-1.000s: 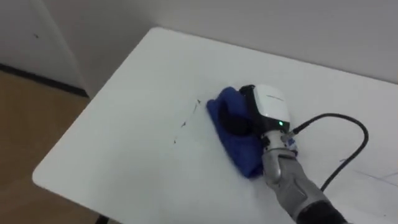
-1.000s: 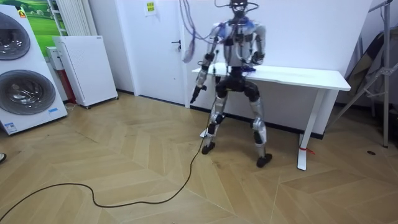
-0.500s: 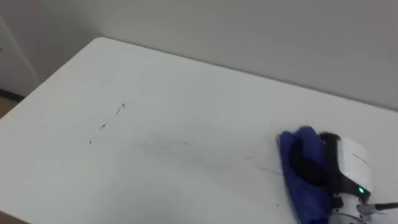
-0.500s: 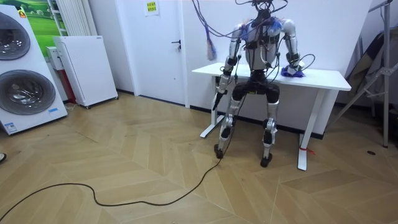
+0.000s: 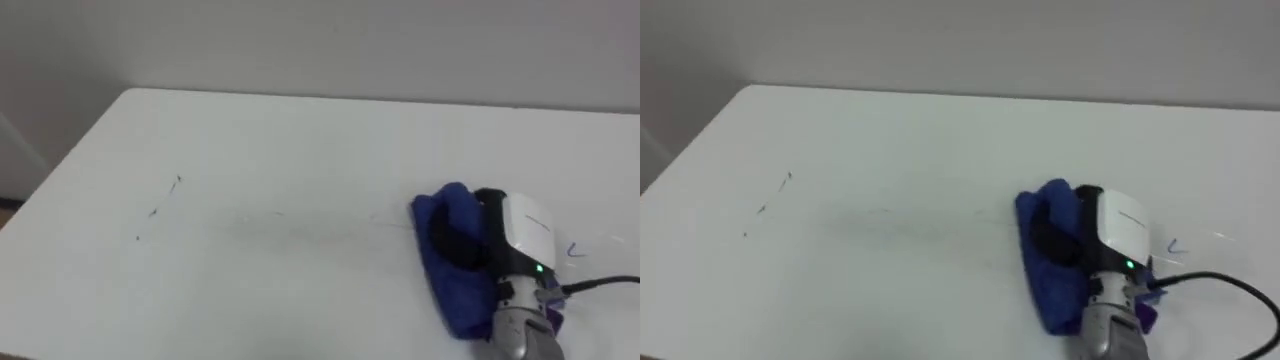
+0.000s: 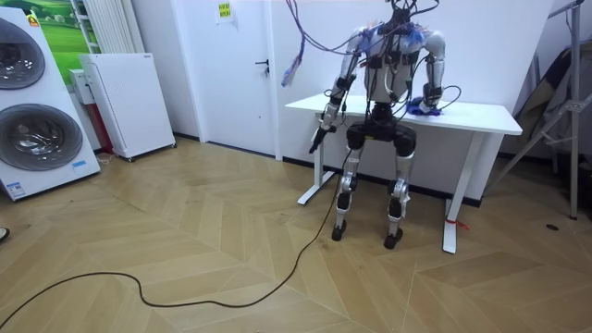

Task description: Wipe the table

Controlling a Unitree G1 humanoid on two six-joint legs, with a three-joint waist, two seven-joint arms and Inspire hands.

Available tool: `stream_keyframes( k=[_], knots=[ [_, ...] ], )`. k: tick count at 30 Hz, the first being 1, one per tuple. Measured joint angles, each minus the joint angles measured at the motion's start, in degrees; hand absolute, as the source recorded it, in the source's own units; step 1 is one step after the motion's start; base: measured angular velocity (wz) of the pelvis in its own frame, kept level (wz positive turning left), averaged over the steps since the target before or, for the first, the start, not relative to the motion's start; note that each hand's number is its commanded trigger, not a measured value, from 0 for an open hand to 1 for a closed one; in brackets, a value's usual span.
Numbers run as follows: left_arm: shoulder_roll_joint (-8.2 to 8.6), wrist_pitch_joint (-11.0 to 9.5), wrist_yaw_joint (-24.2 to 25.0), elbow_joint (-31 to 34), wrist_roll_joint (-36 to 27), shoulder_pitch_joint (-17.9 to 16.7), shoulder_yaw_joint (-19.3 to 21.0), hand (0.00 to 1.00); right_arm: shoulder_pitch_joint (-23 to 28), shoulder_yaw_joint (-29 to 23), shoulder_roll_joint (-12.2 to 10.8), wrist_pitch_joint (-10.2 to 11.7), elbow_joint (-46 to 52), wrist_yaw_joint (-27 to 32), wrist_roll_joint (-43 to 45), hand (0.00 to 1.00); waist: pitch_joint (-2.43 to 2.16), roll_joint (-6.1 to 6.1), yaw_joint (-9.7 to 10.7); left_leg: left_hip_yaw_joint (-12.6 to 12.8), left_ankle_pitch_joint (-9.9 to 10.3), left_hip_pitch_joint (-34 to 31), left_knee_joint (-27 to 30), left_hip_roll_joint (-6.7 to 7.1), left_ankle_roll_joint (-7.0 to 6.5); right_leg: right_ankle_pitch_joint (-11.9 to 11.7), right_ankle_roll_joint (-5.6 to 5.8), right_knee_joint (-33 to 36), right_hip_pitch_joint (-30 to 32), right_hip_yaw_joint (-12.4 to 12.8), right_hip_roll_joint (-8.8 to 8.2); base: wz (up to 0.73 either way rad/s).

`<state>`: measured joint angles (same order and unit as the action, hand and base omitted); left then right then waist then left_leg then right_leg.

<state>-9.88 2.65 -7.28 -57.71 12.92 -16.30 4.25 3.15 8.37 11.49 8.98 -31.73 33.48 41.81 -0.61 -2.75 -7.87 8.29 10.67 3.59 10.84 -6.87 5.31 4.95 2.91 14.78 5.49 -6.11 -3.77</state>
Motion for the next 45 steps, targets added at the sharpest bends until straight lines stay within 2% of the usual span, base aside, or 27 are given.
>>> stream_keyframes(
  k=[2,3,4,5,6,7,11,14,18,21,22,23,25,26,28,29,31,32,34,36,38,39,40,41,42,44,45],
  knots=[
    [0.0,0.02,0.0,1.64,0.16,0.0,0.22,0.0,1.05,-0.04,0.29,2.44,-1.78,1.68,-0.32,1.0,0.08,0.88,1.34,-1.94,-0.02,0.15,-0.36,0.26,-0.06,-0.27,-0.13,-1.41,-1.23,-0.57,0.24,0.25],
    [-0.01,-0.31,-0.01,2.4,0.19,-0.23,0.3,0.0,2.69,-0.85,0.88,4.48,-3.0,3.46,-1.34,1.0,-0.06,1.68,2.04,-2.38,-0.16,0.44,-0.65,0.39,-0.31,-0.42,0.04,-2.47,-2.4,-0.87,0.24,0.38],
    [-0.01,-0.76,-0.01,2.53,0.79,-0.25,0.81,0.0,4.85,-2.56,1.09,6.13,-4.12,5.66,-1.75,1.0,0.0,2.32,2.84,-2.39,-0.08,1.32,-1.03,0.54,-0.58,-0.53,0.12,-3.34,-3.8,-0.97,0.19,0.36],
    [-0.01,-0.76,-0.01,2.47,1.47,-0.26,1.42,0.0,6.04,-3.59,1.14,6.86,-4.74,6.93,-2.26,1.0,-0.05,2.39,3.2,-2.38,0.05,1.72,-1.04,0.65,-0.81,-0.54,0.12,-3.61,-4.43,-1.17,0.05,0.3],
    [-0.08,-0.7,-0.12,2.17,2.54,-0.32,2.71,0.0,8.85,-5.61,1.31,8.02,-5.57,9.51,-4.38,1.0,-0.36,2.87,3.75,-2.36,0.47,2.3,-1.11,0.86,-1.17,-0.51,0.32,-4.51,-5.94,-1.36,-0.13,0.26],
    [-0.33,-0.68,-0.48,2.14,2.88,-0.68,3.66,0.0,11.82,-7.23,2.02,8.61,-5.68,11.28,-6.72,1.0,-0.41,3.31,4.28,-2.36,0.81,3.04,-1.23,1.11,-1.44,-0.29,0.66,-5.16,-7.22,-1.28,-0.25,0.23],
    [-0.69,-0.79,-2.02,2.68,2.9,-3.45,10.1,0.0,19.89,-16.12,3.02,10.13,-7.75,15.95,-13.39,1.0,-0.65,3.99,4.94,-1.61,2.16,3.89,-0.82,1.78,-2.46,0.16,1.33,-4.92,-7.92,-2.38,-0.88,0.0],
    [-2.12,-0.81,-2.37,2.89,2.43,-4.96,11.45,0.0,22.2,-20.21,3.69,10.21,-9.94,16.52,-15.02,1.0,-0.78,4.01,6.28,-1.64,2.93,4.2,-0.65,1.79,-2.83,0.17,1.33,-4.89,-8.48,-3.78,-1.08,0.05],
    [-2.15,-0.8,-2.2,3.61,2.47,-4.35,10.66,0.0,20.82,-20.37,4.21,10.11,-11.83,16.3,-14.35,1.0,-0.75,3.9,6.08,-0.63,3.32,5.6,-1.2,1.83,-2.92,0.1,1.43,-5.12,-9.38,-5.3,-1.07,-0.15],
    [-2.08,-0.71,-2.19,3.55,2.2,-3.17,5.88,0.0,17.86,-18.29,4.07,6.8,-10.9,15.92,-14.32,1.0,-0.73,3.51,5.86,-0.6,3.65,7.08,-1.28,1.85,-2.91,0.06,1.37,-5.09,-10.36,-5.02,-0.8,-0.22],
    [-1.94,-0.65,-2.19,3.55,2.31,-2.45,3.88,0.0,16.74,-17.28,3.57,4.11,-9.01,15.08,-14.29,1.0,-0.69,3.47,5.64,-0.59,3.67,7.2,-1.23,1.8,-2.91,-0.24,0.95,-5.09,-10.1,-4.88,-0.54,-0.31],
    [-1.79,-0.62,-2.2,3.43,2.35,-2.07,3.07,0.0,16.12,-16.6,3.25,2.73,-8.04,14.8,-14.19,1.0,-0.65,3.39,5.4,-0.6,3.7,7.26,-1.23,1.74,-2.87,-0.49,0.73,-5.09,-9.97,-4.82,-0.33,-0.52],
    [-0.89,-0.18,-2.21,0.96,2.33,0.4,0.76,0.0,12.63,-13.8,1.26,-2.45,-4.69,12.11,-10.63,1.0,-0.39,3.02,2.61,-1.43,4.06,7.34,-1.18,1.69,-2.78,-1.68,-0.5,-5.0,-8.75,-3.88,1.07,-0.68],
    [-0.51,-0.14,-2.22,0.51,2.34,0.89,0.53,0.0,11.75,-12.59,0.85,-3.84,-2.87,10.66,-9.3,1.0,-0.28,2.84,1.92,-1.94,4.12,7.34,-1.18,1.7,-2.86,-1.95,-0.86,-4.95,-8.43,-3.79,1.41,-0.65],
    [-0.14,-0.09,-2.21,-1.42,2.21,2.42,-1.71,0.0,8.23,-3.11,0.51,-6.96,3.8,4.59,-3.57,1.0,0.31,2.4,-0.73,-5.14,4.45,6.94,-0.95,1.67,-3.3,-2.16,-1.76,-4.77,-7.76,-3.96,2.74,-0.28],
    [-0.09,0.62,-2.19,-1.34,2.13,3.06,-2.85,0.0,5.36,1.79,-0.04,-7.36,6.1,1.49,0.09,1.0,0.48,2.4,-1.53,-7.14,4.39,5.64,-0.46,1.72,-3.18,-1.34,-2.03,-4.08,-6.61,-4.35,3.0,0.14],
    [0.46,1.55,-2.02,-0.74,1.17,3.26,-4.22,0.0,-0.33,7.27,-1.56,-7.1,6.07,-2.06,2.99,1.0,1.24,2.12,-2.89,-9.2,3.77,4.09,-0.16,1.67,-2.27,-0.33,-2.17,-3.96,-5.38,-4.99,3.25,0.28],
    [0.7,1.65,-1.95,-0.52,1.14,3.06,-4.51,0.0,-2.02,8.4,-2.08,-7.05,5.74,-2.87,3.44,1.0,1.35,1.77,-3.59,-9.88,3.47,3.69,-0.28,1.67,-2.01,-0.24,-2.35,-3.99,-5.13,-5.11,3.36,0.43],
    [1.31,2.24,-0.74,0.05,1.12,0.58,-4.4,0.0,-4.76,10.6,-2.61,-6.48,5.6,-5.12,5.61,1.0,1.19,1.32,-4.64,-11.95,2.39,2.71,-0.93,1.72,-1.95,0.29,-3.01,-4.02,-5.08,-5.85,3.45,0.64],
    [1.3,3.25,0.62,1.49,1.16,-2.61,-3.51,0.0,-3.87,10.02,-2.2,-5.59,5.43,-4.8,5.98,1.0,1.03,0.88,-4.42,-11.76,2.21,3.1,-1.23,1.73,-1.95,0.84,-3.33,-4.05,-6.2,-6.18,3.28,0.62],
    [1.21,3.72,2.42,2.59,0.07,-4.71,-1.46,0.0,-1.24,8.24,-1.1,-1.96,4.54,-3.67,5.43,1.0,0.98,1.25,-2.87,-11.53,1.94,3.78,-1.09,2.01,-2.09,1.81,-2.88,-4.31,-7.47,-7.17,2.71,0.57],
    [1.19,3.71,2.74,2.63,0.12,-4.93,-1.04,0.0,-0.77,8.1,-0.68,-1.02,3.85,-2.91,5.38,1.0,0.93,1.43,-2.67,-11.31,1.92,4.06,-1.19,2.13,-2.13,2.04,-2.73,-4.42,-7.89,-7.15,2.59,0.42],
    [1.17,3.69,3.01,2.63,0.28,-4.93,-0.55,0.0,0.08,7.26,0.01,1.08,2.07,-0.97,5.03,1.0,1.06,1.9,-1.85,-10.27,1.82,4.65,-1.17,2.42,-2.3,2.25,-2.44,-5.3,-9.38,-7.11,2.3,0.32],
    [1.13,3.6,3.13,2.64,0.42,-4.66,-0.29,0.0,0.55,6.19,0.09,2.03,0.87,0.11,4.49,1.0,1.2,1.61,-1.54,-9.58,1.73,4.8,-1.24,2.58,-2.45,2.29,-2.31,-5.6,-9.81,-6.95,2.16,0.45],
    [0.99,3.01,3.21,2.52,0.99,-4.18,1.15,0.0,1.73,3.41,0.1,3.26,-1.2,2.27,3.25,1.0,1.38,2.41,-0.99,-8.95,1.57,5.05,-1.43,2.88,-2.72,2.36,-2.0,-6.22,-10.54,-6.56,1.89,0.39],
    [0.37,1.78,2.87,2.49,2.02,-3.81,3.44,0.0,4.49,-0.78,0.31,4.36,-3.38,5.49,1.14,1.0,1.16,2.75,-0.25,-8.23,1.35,5.68,-1.46,3.42,-3.05,2.56,-1.49,-6.28,-11.53,-6.31,1.31,0.24],
    [-0.2,1.73,2.86,2.52,2.88,-3.98,4.94,0.0,7.31,-4.24,0.57,4.88,-4.29,7.5,-0.33,1.0,0.84,3.46,0.01,-8.1,1.43,5.87,-1.5,3.8,-3.18,2.82,-1.05,-6.14,-11.86,-6.1,0.96,0.09]
  ],
)
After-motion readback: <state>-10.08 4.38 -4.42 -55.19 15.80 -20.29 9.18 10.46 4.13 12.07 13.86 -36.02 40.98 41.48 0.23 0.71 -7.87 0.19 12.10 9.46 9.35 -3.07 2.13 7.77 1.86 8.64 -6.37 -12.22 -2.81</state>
